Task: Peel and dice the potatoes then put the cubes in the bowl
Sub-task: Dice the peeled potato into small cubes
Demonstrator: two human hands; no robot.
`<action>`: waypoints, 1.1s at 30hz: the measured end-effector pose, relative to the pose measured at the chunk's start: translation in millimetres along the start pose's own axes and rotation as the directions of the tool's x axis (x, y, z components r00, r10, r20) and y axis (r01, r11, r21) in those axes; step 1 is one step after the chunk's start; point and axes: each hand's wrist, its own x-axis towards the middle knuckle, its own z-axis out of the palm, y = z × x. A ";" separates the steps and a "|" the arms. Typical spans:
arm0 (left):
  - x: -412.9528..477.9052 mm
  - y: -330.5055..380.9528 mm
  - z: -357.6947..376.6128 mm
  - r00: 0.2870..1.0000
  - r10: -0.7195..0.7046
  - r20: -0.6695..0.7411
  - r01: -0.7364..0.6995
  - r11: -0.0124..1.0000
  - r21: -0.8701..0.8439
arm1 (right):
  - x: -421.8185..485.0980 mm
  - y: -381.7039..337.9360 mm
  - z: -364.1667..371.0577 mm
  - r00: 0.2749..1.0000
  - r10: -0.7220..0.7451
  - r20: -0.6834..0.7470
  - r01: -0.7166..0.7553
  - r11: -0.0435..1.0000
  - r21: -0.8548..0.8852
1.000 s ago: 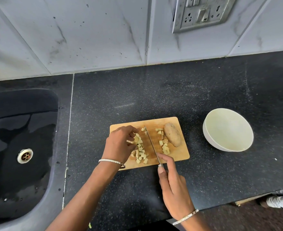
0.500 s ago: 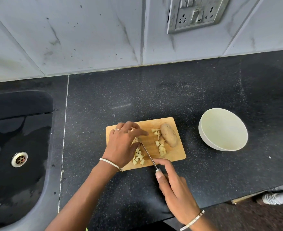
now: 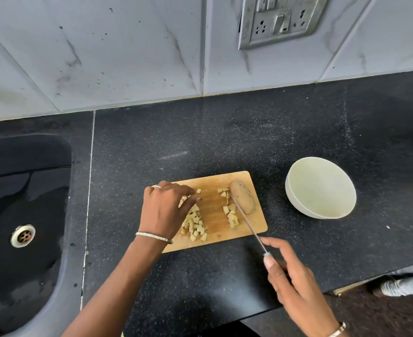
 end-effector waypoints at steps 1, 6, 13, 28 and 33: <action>-2.2 4.7 1.2 0.999 -0.011 -0.036 0.011 1.000 -0.002 | -1.6 2.7 -1.5 0.999 0.026 -0.021 -0.026 0.999 0.030; -9.4 38.7 7.8 1.000 0.017 0.020 -0.012 0.975 -0.221 | -5.5 4.3 3.1 0.993 0.094 -0.072 -0.085 0.990 0.113; -12.1 78.1 32.9 0.950 0.103 0.295 -0.044 0.979 -0.199 | -10.7 6.1 14.5 0.985 0.139 -0.097 -0.120 0.976 0.181; -10.1 78.3 41.3 0.963 0.094 0.253 -0.049 0.982 -0.180 | -18.2 9.8 16.9 0.981 0.155 -0.116 -0.134 0.976 0.171; -20.0 63.1 35.5 0.983 -0.013 0.183 0.050 0.978 -0.201 | -16.7 9.8 19.2 0.984 0.139 -0.115 -0.120 0.980 0.161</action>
